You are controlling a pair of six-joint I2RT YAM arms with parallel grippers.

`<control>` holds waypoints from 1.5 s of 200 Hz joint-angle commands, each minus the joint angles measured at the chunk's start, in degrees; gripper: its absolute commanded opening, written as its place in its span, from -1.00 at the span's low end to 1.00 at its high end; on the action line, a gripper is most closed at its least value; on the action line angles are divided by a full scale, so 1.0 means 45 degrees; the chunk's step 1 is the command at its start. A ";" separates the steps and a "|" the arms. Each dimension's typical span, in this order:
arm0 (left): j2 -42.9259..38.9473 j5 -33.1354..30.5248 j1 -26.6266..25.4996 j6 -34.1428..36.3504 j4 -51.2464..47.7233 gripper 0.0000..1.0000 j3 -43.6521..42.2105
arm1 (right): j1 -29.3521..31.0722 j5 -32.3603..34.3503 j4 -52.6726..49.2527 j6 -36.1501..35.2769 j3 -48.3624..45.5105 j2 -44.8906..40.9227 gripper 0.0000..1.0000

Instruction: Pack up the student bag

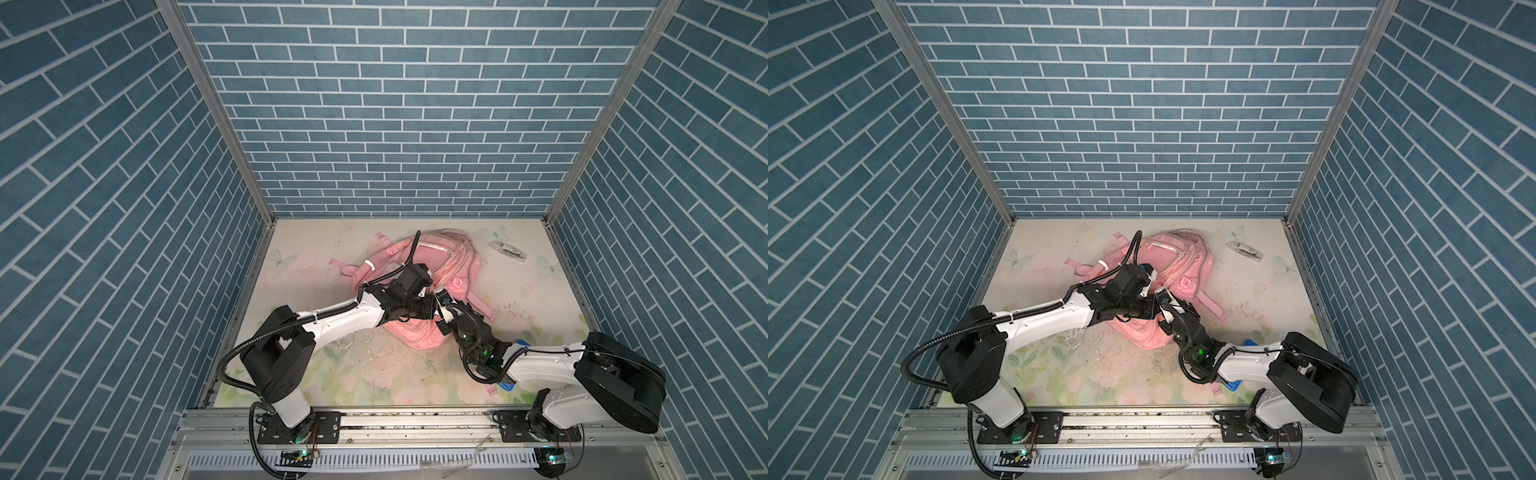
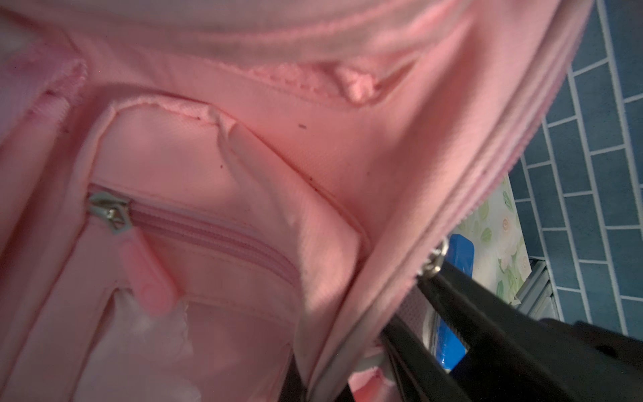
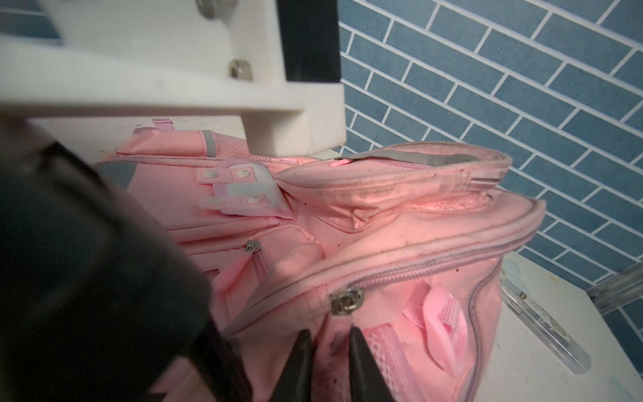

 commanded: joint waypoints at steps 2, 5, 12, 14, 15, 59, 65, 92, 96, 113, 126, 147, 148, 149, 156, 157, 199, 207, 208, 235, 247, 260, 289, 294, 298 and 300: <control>-0.0464 0.0617 -0.0042 0.0096 0.0599 -1.00 0.0544 | -0.0701 -0.2070 -0.0243 0.0951 -0.0283 -0.0962 -0.60; -0.0457 0.0611 -0.0046 0.0131 0.0559 -1.00 0.0532 | -0.0831 -0.2441 -0.0330 0.1028 -0.0321 -0.1041 -0.61; -0.0463 0.0623 -0.0033 0.0215 0.0428 -1.00 0.0566 | -0.1067 -0.2999 -0.0513 0.1176 -0.0336 -0.1205 -0.62; -0.0458 0.0614 -0.0049 0.0237 0.0394 -1.00 0.0567 | -0.1113 -0.3134 -0.0547 0.1225 -0.0358 -0.1247 -0.63; -0.0457 0.0619 -0.0042 0.0254 0.0382 -1.00 0.0577 | -0.1163 -0.3189 -0.0569 0.1229 -0.0365 -0.1267 -0.63; -0.0542 0.0611 -0.0036 0.0514 0.0136 -1.00 0.0538 | -0.2023 -0.4967 -0.1045 0.1315 -0.0598 -0.1797 -0.74; -0.0550 0.0633 -0.0046 0.0539 0.0122 -1.00 0.0537 | -0.2093 -0.5039 -0.1090 0.1303 -0.0620 -0.1801 -0.77; -0.0572 0.0670 -0.0043 0.0742 -0.0012 -1.00 0.0586 | -0.2208 -0.5347 -0.1187 0.1173 -0.0596 -0.1779 -0.84; -0.0589 0.0694 -0.0044 0.0805 -0.0061 -1.00 0.0591 | -0.2209 -0.5386 -0.1192 0.1146 -0.0594 -0.1789 -0.85; -0.0617 0.0640 -0.0044 0.1361 -0.0407 -1.00 0.0641 | -0.2228 -0.5359 -0.1343 0.1076 -0.0516 -0.1779 -0.89; -0.0736 0.0508 -0.0022 0.2018 -0.0834 -1.00 0.0660 | -0.2248 -0.5168 -0.1449 0.1034 -0.0528 -0.1809 -0.93; -0.0968 0.0389 0.0137 0.3040 -0.1555 -1.00 0.0565 | -0.2465 -0.5175 -0.1586 0.1030 -0.0697 -0.2037 -0.96; -0.0995 0.0379 0.0148 0.3091 -0.1608 -1.00 0.0566 | -0.2493 -0.5186 -0.1586 0.1035 -0.0710 -0.2042 -0.96; -0.0999 0.0374 0.0145 0.3136 -0.1635 -1.00 0.0557 | -0.2498 -0.5202 -0.1586 0.1027 -0.0726 -0.2055 -0.96; -0.1086 0.0360 0.0218 0.3367 -0.1855 -1.00 0.0501 | -0.2586 -0.5292 -0.1625 0.1026 -0.0790 -0.2166 -0.96; -0.1103 0.0365 0.0228 0.3411 -0.1885 -1.00 0.0495 | -0.2602 -0.5313 -0.1635 0.1023 -0.0795 -0.2166 -0.96; -0.1644 0.0352 0.0332 0.5480 -0.2828 -1.00 0.0236 | -0.3264 -0.6250 -0.1970 0.0988 -0.0888 -0.2502 -0.99; -0.1739 0.0193 0.0343 0.5970 -0.3088 -1.00 0.0206 | -0.3330 -0.6234 -0.2103 0.0927 -0.0817 -0.2498 -1.00; -0.1752 0.0174 0.0339 0.6040 -0.3117 -1.00 0.0201 | -0.3336 -0.6233 -0.2128 0.0915 -0.0819 -0.2498 -1.00; -0.1986 -0.0633 0.0453 0.7977 -0.4252 -1.00 0.0307 | -0.3539 -0.5979 -0.2509 0.0897 -0.0562 -0.2473 -1.00; -0.2106 -0.1190 0.0580 0.8792 -0.4786 -1.00 0.0389 | -0.3713 -0.5744 -0.2661 0.1070 -0.0456 -0.2450 -1.00; -0.2261 -0.1629 0.0743 0.9690 -0.5187 -1.00 0.0410 | -0.3993 -0.5664 -0.2961 0.1343 -0.0249 -0.2385 -1.00; -0.2706 -0.1857 0.1170 1.1431 -0.5410 -1.00 0.0175 | -0.4536 -0.5875 -0.3267 0.1629 0.0142 -0.2210 -1.00; -0.2781 -0.1891 0.1231 1.1688 -0.5392 -1.00 0.0097 | -0.4676 -0.5960 -0.3402 0.1676 0.0271 -0.2138 -1.00; -0.2859 -0.1916 0.1290 1.1959 -0.5395 -1.00 0.0028 | -0.4775 -0.6026 -0.3491 0.1716 0.0334 -0.2094 -1.00; -0.2883 -0.1925 0.1302 1.2069 -0.5393 -1.00 0.0007 | -0.4833 -0.6059 -0.3527 0.1735 0.0381 -0.2060 -1.00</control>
